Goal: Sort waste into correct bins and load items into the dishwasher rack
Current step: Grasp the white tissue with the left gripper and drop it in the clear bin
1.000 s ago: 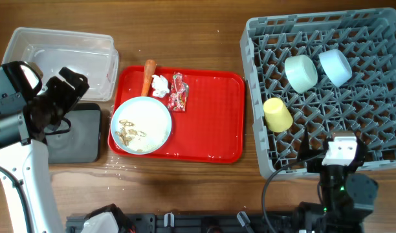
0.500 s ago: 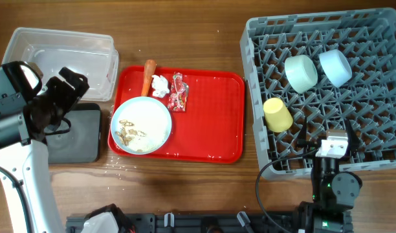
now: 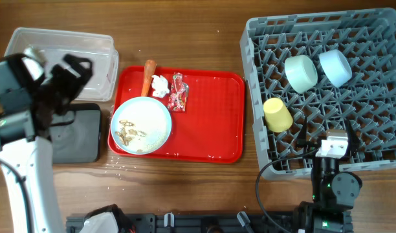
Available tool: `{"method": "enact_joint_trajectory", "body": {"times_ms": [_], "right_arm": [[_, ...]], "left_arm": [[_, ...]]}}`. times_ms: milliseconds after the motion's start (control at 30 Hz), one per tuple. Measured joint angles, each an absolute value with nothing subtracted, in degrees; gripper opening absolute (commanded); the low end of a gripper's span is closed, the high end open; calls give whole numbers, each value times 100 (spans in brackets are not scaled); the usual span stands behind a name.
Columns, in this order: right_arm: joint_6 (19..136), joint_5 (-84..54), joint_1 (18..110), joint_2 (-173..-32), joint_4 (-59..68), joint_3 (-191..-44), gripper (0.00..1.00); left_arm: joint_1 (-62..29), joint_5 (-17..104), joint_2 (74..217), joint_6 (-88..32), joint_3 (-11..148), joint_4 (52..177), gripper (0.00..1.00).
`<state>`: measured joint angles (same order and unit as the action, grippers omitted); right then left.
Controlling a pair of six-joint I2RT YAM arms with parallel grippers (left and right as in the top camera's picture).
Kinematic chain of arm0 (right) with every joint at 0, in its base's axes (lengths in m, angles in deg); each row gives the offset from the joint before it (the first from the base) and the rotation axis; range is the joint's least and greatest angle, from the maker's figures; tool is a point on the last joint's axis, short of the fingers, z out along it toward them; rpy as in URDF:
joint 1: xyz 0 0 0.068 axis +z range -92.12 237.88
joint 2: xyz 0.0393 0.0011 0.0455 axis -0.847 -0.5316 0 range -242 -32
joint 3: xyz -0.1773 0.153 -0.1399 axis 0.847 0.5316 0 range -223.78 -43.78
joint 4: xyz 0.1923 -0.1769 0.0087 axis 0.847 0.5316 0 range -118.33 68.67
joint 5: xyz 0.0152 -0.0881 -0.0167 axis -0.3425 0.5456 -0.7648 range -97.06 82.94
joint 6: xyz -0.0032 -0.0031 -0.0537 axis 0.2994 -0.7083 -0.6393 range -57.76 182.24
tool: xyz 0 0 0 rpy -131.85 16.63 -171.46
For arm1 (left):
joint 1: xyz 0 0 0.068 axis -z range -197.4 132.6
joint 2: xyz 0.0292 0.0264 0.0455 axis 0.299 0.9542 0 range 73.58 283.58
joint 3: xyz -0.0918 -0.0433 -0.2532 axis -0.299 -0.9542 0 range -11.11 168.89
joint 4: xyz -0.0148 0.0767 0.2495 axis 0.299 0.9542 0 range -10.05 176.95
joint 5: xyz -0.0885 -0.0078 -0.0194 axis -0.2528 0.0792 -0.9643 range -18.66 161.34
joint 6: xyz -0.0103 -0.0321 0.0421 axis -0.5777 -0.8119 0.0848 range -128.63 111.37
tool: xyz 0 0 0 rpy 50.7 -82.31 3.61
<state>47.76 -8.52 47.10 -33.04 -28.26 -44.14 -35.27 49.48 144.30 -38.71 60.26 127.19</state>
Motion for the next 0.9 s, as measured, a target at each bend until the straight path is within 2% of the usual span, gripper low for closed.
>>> {"method": "enact_joint_trajectory", "body": {"times_ms": [33,133,167,200,267,300,367,433,633,733,833,900], "right_arm": [[4776,-852,4710,-3302,-2826,-4414,100],[4776,-852,4705,-3293,-2826,-4414,100],[4776,-852,4705,-3288,-2826,-4414,100],[4776,-852,4705,-3288,-2826,-4414,100],[4776,-852,4705,-3288,-2826,-4414,100],[4776,-852,4705,-3288,-2826,-4414,100],[4776,-852,4705,-3288,-2826,-4414,100],[4776,-852,4705,-3288,-2826,-4414,100],[4776,-852,4705,-3288,-2826,-4414,100],[4776,-852,4705,-3288,-2826,-4414,100],[4776,-852,4705,-3288,-2826,-4414,100],[4776,-852,4705,-3288,-2828,-4414,100]], "left_arm": [[-3278,4952,14534,-3790,6026,12704,99],[-1765,5726,15389,-3268,6042,12538,99],[-1426,5896,15623,-3119,6042,12428,88],[-930,6062,15953,-2905,6042,12227,87],[-484,6381,16268,-2750,6042,11969,82],[-366,6517,16427,-2711,6042,11840,77],[-196,6823,16982,-2647,6042,11541,78],[-156,7002,17439,-2645,6042,11366,74],[-143,7155,18355,-2564,6042,10815,39],[-137,7153,18536,-2569,6042,10813,6],[-137,7155,18556,-2560,6094,10933,4],[-139,7155,18322,-2566,6332,11445,4]]}}
